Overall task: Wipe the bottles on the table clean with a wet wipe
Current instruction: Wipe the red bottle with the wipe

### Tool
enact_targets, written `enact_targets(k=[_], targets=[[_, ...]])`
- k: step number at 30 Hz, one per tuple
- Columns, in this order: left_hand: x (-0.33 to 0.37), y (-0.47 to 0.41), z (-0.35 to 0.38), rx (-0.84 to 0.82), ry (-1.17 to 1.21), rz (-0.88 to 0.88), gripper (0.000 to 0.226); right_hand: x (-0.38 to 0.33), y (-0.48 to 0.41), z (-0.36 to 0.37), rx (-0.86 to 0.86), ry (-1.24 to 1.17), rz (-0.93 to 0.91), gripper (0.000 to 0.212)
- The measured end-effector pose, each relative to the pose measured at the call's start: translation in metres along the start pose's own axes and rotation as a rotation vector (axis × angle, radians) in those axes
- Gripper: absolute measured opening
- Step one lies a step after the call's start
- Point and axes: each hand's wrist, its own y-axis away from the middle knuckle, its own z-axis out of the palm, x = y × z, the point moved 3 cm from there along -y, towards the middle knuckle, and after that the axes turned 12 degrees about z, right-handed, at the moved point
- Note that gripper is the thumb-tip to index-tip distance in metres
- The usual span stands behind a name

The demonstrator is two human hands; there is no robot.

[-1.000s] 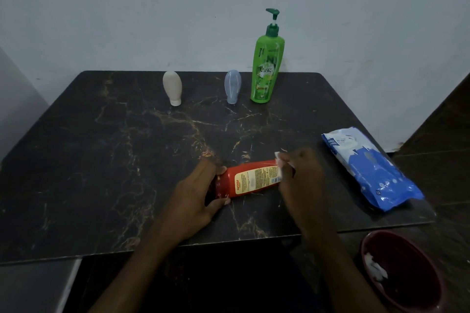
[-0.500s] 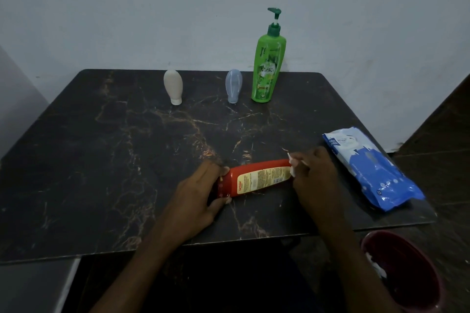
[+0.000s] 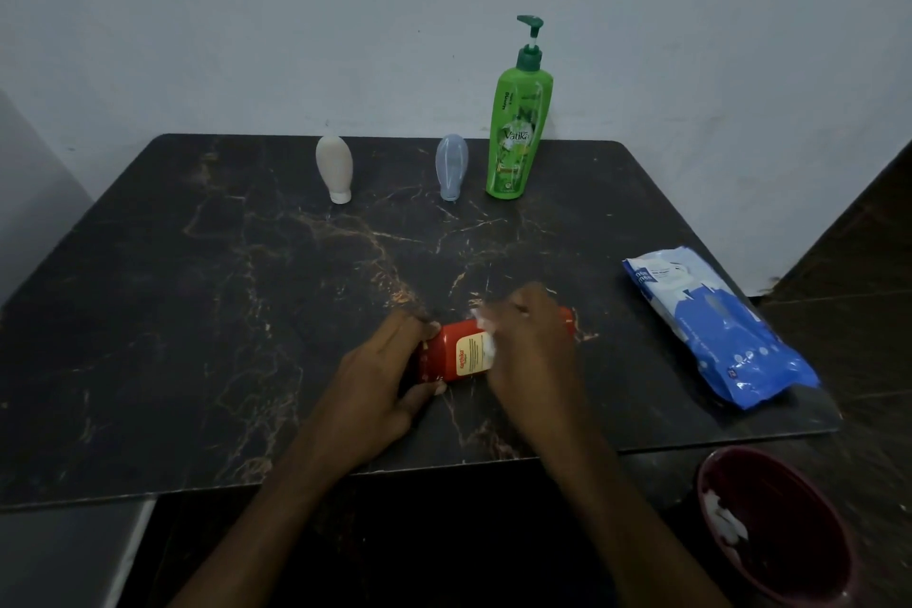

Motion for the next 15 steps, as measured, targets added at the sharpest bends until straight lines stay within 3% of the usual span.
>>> enact_targets(k=[4,6,9,15], targets=[[0.000,0.000,0.001,-0.012,-0.023,0.001,0.057,0.053,-0.019,-0.026,0.043,-0.007,0.195,0.026],[0.000,-0.001,0.001,-0.008,-0.025,-0.002,0.058,0.063,-0.020,-0.030,0.038,0.007,0.259,0.028],[0.000,-0.001,0.001,-0.011,-0.034,-0.004,0.058,0.045,-0.016,-0.023,-0.001,0.097,0.214,0.036],[0.000,0.000,0.001,0.016,0.010,0.003,0.055,-0.019,0.012,-0.001,-0.037,-0.055,0.034,0.045]])
